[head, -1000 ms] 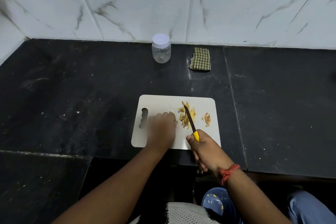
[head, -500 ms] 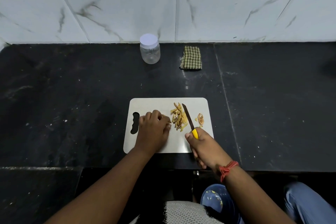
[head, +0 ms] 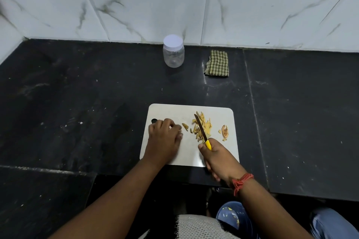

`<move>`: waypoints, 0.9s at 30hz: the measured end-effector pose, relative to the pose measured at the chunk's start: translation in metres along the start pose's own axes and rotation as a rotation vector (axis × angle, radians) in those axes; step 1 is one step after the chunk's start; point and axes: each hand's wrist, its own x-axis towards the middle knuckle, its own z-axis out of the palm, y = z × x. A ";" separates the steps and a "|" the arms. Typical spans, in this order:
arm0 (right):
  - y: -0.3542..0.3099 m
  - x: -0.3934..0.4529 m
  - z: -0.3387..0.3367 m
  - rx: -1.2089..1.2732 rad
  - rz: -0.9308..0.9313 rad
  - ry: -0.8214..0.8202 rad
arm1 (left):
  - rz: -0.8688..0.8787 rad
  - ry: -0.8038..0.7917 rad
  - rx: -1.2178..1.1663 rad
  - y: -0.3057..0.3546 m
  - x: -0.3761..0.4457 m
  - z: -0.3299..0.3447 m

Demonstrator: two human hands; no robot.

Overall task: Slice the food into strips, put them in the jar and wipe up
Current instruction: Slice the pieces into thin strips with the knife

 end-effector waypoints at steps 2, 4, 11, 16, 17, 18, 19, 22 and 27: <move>0.000 0.001 0.001 -0.009 0.007 0.007 | 0.091 0.006 0.022 0.009 0.003 0.000; -0.001 0.002 0.002 -0.015 0.003 0.012 | 0.141 0.001 0.037 0.017 0.006 0.003; -0.003 0.002 0.001 -0.018 -0.018 0.007 | -0.020 0.009 -0.043 0.005 0.007 0.001; -0.002 0.005 0.013 -0.062 0.047 -0.040 | -0.137 -0.055 -0.130 -0.017 -0.004 -0.003; -0.002 0.006 0.016 -0.085 0.066 -0.053 | -0.144 -0.069 -0.148 -0.018 -0.005 -0.004; -0.003 0.006 0.019 -0.106 0.080 -0.064 | -0.153 -0.076 -0.161 -0.018 -0.005 -0.004; -0.003 0.007 0.022 -0.123 0.089 -0.074 | -0.169 -0.079 -0.168 -0.017 -0.004 -0.003; -0.005 0.010 0.028 -0.162 0.105 -0.083 | -0.220 -0.082 -0.178 -0.012 0.000 -0.002; -0.006 0.015 0.035 -0.186 0.098 -0.060 | -0.293 -0.101 -0.218 -0.010 0.004 -0.002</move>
